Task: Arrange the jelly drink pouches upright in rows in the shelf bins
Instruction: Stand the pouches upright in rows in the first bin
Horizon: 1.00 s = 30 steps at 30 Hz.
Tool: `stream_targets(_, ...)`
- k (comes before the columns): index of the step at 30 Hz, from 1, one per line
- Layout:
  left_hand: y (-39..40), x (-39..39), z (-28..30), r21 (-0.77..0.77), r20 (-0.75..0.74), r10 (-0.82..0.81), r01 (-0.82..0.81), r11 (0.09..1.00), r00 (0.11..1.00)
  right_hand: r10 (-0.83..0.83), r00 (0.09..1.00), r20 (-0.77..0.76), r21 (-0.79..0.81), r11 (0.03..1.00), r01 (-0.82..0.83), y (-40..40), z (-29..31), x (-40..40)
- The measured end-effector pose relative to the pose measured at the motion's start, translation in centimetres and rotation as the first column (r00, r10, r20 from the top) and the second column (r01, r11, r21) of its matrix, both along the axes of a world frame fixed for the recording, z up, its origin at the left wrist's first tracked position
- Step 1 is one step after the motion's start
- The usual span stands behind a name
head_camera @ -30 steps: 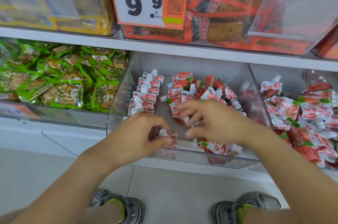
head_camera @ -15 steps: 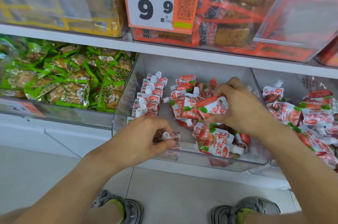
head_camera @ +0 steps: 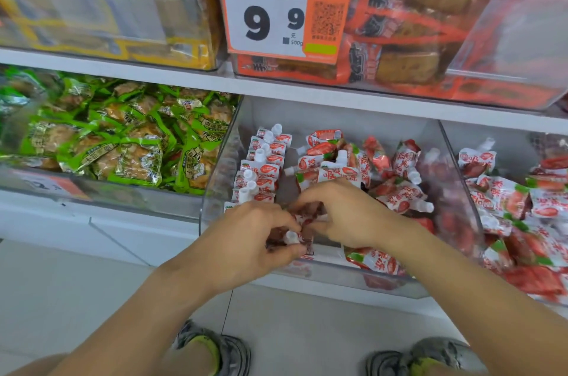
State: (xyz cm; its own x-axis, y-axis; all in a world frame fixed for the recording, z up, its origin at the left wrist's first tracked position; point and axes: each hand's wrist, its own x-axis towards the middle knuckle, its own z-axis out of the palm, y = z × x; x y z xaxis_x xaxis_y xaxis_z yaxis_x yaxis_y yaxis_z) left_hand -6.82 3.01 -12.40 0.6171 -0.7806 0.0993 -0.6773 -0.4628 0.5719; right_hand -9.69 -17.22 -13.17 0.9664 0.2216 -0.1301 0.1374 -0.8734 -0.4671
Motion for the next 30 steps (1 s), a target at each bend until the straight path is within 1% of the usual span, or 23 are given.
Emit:
stream_targets(2,0.1,0.0,0.0,-0.001,-0.015,0.007,-0.007,1.0,1.0,0.044,0.999,0.006,0.004,0.999,-0.044,0.0,0.1,0.1)
stream_targets(5,0.1,0.0,0.0,-0.005,-0.015,0.012,-0.013,1.0,1.0,0.111,0.994,0.02,-0.046,0.993,-0.11,0.4,0.1,0.5)
stream_targets(7,0.1,-0.1,0.1,0.004,-0.003,0.015,-0.015,1.0,1.0,0.112,0.993,0.023,-0.068,0.992,-0.11,0.5,0.2,0.9)
stream_targets(9,0.1,-0.1,0.1,0.007,0.002,0.016,-0.016,1.0,1.0,0.108,0.994,-0.006,-0.098,0.989,-0.108,0.6,0.5,1.6)
stream_targets(14,0.1,-0.2,0.2,-0.013,-0.012,0.021,-0.022,1.0,1.0,0.095,0.995,-0.027,-0.166,0.981,-0.098,0.8,0.4,2.3)
stream_targets(16,0.2,-0.3,0.2,-0.008,-0.027,0.026,-0.026,1.0,0.999,0.138,0.988,-0.076,-0.19,0.97,-0.15,0.7,0.5,2.1)
stream_targets(19,0.3,-0.3,0.1,-0.005,-0.048,0.027,-0.027,1.0,0.998,0.208,0.959,-0.191,-0.201,0.948,-0.246,0.0,1.0,2.5)
stream_targets(21,0.3,-0.3,0.1,-0.011,-0.065,0.034,-0.035,0.999,0.997,0.235,0.948,-0.214,-0.193,0.941,-0.277,-0.5,1.4,3.0)
stream_targets(24,0.3,-0.3,0.1,-0.014,-0.061,0.046,-0.047,0.999,0.997,0.246,0.952,-0.184,-0.141,0.952,-0.273,-0.8,2.2,3.9)
stream_targets(27,0.3,-0.3,-0.1,-0.008,-0.057,0.049,-0.05,0.999,0.997,0.207,0.965,-0.158,-0.096,0.97,-0.224,-0.6,2.7,4.8)
stream_targets(28,0.3,-0.3,-0.1,-0.005,-0.064,0.046,-0.046,0.999,0.997,0.197,0.972,-0.131,-0.105,0.972,-0.211,-0.5,2.5,5.1)
stream_targets(30,0.4,-0.2,-0.1,-0.01,-0.084,0.038,-0.039,0.999,0.996,0.207,0.975,-0.079,-0.179,0.959,-0.218,-0.2,1.8,5.1)
